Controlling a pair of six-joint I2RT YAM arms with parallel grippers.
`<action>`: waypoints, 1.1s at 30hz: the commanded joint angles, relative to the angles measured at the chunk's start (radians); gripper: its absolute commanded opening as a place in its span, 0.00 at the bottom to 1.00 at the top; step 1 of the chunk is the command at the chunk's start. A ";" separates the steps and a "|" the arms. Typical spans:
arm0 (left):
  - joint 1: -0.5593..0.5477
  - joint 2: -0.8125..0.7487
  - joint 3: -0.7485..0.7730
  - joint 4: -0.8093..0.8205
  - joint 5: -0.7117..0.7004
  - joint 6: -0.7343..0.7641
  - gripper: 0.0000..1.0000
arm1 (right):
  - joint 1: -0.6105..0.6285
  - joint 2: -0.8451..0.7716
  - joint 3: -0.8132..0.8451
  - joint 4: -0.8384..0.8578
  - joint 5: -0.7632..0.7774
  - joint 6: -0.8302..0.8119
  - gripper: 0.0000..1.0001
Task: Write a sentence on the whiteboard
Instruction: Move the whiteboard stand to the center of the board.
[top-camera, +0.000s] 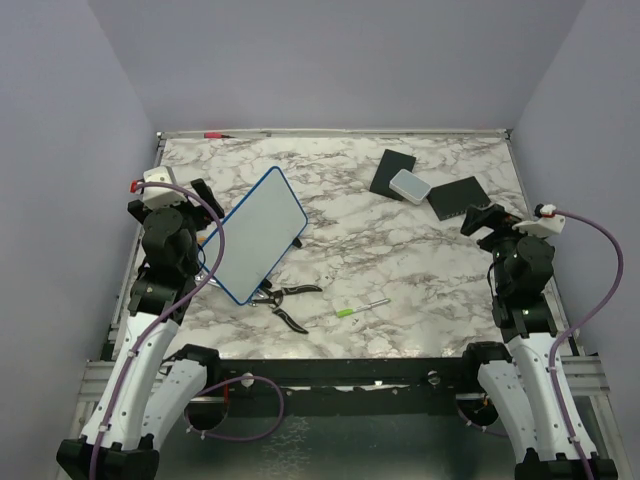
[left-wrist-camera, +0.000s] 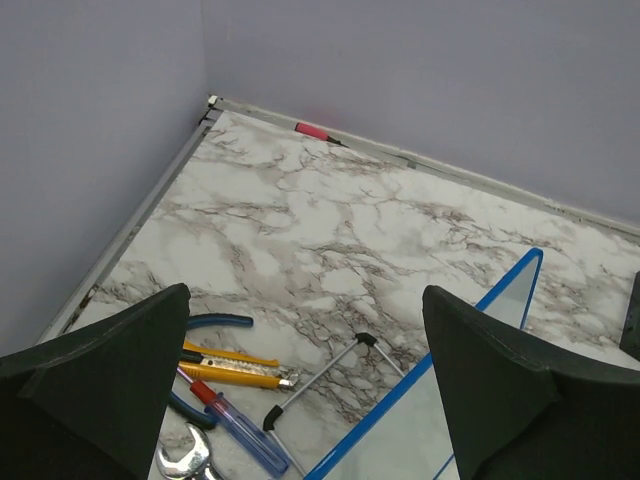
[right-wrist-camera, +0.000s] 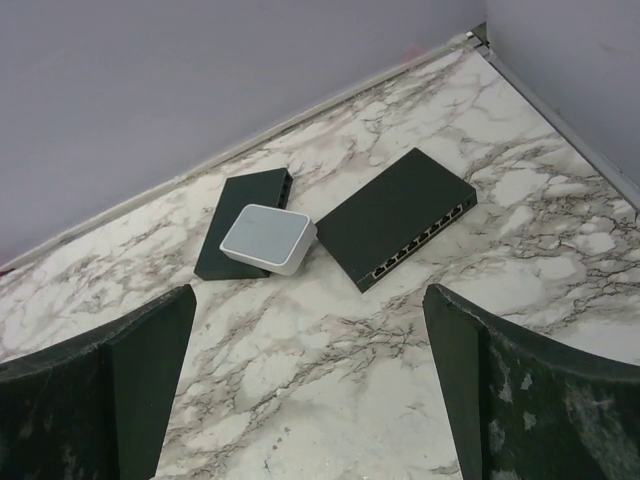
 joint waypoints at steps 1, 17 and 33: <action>0.000 -0.009 0.023 -0.002 -0.023 0.008 0.99 | -0.004 -0.017 0.026 -0.042 -0.013 -0.012 1.00; 0.001 0.189 0.155 -0.005 0.232 -0.002 0.99 | 0.231 0.369 0.040 0.152 -0.408 -0.162 0.89; 0.007 0.137 0.016 0.060 0.163 -0.010 0.99 | 0.657 1.121 0.334 0.538 -0.438 -0.257 0.63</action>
